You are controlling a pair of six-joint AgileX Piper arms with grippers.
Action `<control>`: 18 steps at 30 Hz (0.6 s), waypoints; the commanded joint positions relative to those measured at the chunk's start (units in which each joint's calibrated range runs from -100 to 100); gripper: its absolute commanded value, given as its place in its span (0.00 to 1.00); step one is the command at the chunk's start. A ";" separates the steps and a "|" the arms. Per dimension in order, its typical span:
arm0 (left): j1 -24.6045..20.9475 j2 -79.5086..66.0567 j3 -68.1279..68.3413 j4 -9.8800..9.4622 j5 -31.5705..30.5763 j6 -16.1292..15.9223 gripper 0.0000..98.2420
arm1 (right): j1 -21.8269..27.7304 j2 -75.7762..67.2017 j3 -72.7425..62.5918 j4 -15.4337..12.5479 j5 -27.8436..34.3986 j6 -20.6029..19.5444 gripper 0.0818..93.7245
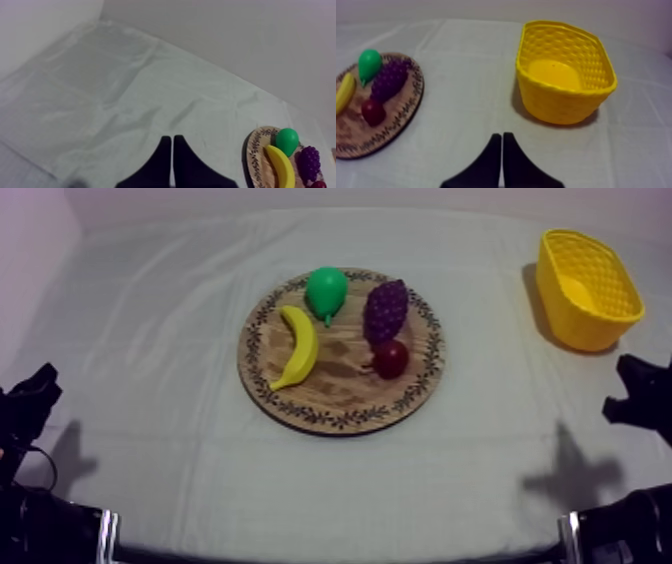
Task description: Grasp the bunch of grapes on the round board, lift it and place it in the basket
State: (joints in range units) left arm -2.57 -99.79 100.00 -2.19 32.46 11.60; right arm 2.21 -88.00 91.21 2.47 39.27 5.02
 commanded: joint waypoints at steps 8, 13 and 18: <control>0.00 0.05 0.00 -0.03 -0.04 -0.05 0.00 | -2.13 18.23 -28.25 -2.06 4.81 -5.02 0.02; 0.00 0.05 0.00 -0.03 -0.04 -0.05 0.00 | -2.03 28.08 -41.86 -6.40 8.50 -3.60 0.01; 0.00 0.05 0.00 -0.03 -0.04 -0.05 0.00 | -2.97 38.59 -54.99 -9.51 14.08 -2.46 0.01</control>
State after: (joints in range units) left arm -2.57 -99.79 100.00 -2.19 32.37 11.57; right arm -0.55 -55.36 45.95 -6.36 51.32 2.41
